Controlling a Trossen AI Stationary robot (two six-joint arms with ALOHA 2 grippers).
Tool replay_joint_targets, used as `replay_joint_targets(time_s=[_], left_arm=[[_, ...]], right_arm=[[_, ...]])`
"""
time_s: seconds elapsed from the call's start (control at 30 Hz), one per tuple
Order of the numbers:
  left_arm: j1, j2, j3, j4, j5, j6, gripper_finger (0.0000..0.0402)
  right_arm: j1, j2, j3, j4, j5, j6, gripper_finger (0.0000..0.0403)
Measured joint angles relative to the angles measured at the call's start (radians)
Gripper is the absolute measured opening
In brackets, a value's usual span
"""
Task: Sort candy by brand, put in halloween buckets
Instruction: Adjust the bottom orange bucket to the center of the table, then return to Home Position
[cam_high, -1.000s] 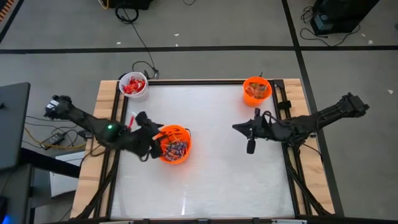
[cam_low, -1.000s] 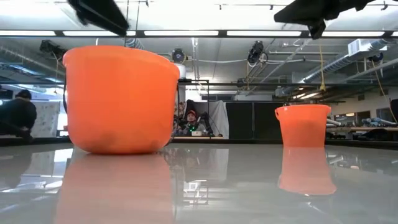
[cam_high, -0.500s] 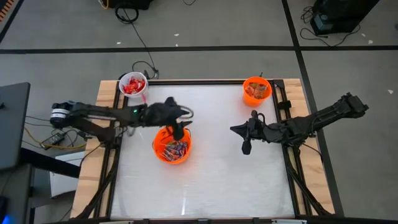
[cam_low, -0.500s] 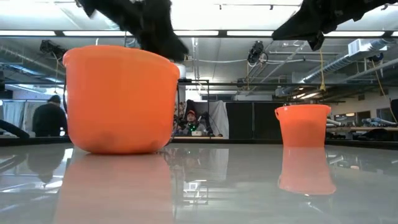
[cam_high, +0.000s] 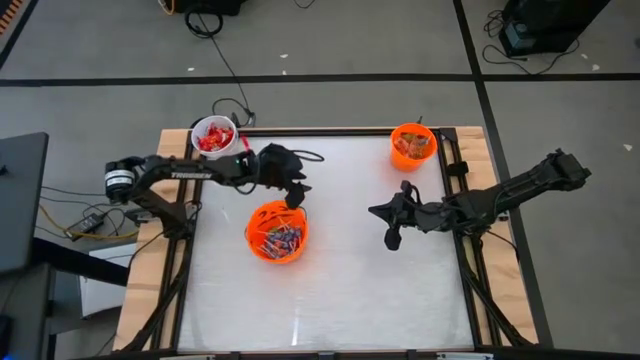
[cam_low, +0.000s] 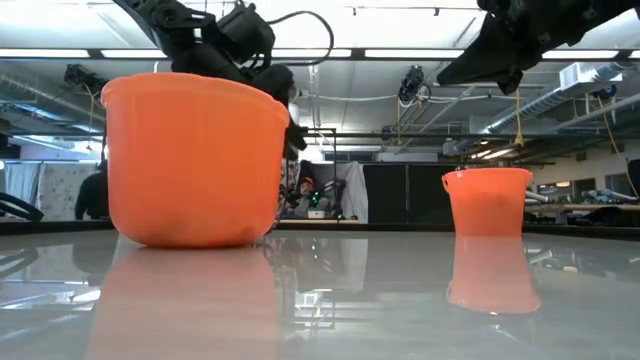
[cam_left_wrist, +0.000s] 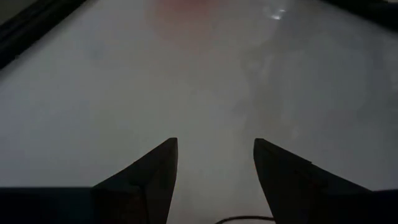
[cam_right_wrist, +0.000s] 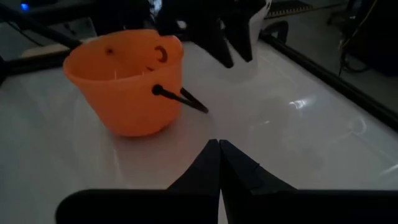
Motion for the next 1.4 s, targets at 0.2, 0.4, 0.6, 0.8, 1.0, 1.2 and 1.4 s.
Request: replay_joint_targets(time_s=[0.2,0.4,0.6,0.8,1.0,1.2,1.4], left_arm=[[0.023,0.0,0.05,-0.168,0.001,0.004,0.0218],[0.008,0.0,0.05,-0.362,0.033,-0.002,0.0218],[-0.068,0.0,0.05,-0.529,0.035,-0.064,0.0218],[-0.194,-0.023,0.05,-0.619,-0.033,-0.139,0.0218],[-0.323,-0.142,0.05,-0.687,-0.222,-0.231,0.0212],[-0.427,-0.321,0.025,-0.708,-0.405,-0.284,0.0184],[-0.464,-0.502,-0.114,-0.624,-0.531,-0.299,0.015]], right_arm=[[0.0,0.016,0.001,0.031,-0.018,0.006,0.0012],[0.001,0.023,0.0,0.011,-0.023,0.006,0.0013],[0.001,0.025,0.0,0.009,-0.023,0.005,0.0013],[0.001,0.025,0.0,0.004,-0.023,0.003,0.0013],[0.001,0.025,0.0,0.004,-0.023,-0.002,0.0013],[0.001,0.025,0.0,0.004,-0.024,-0.007,0.0013],[0.001,0.013,0.0,0.008,-0.024,-0.069,0.0013]])
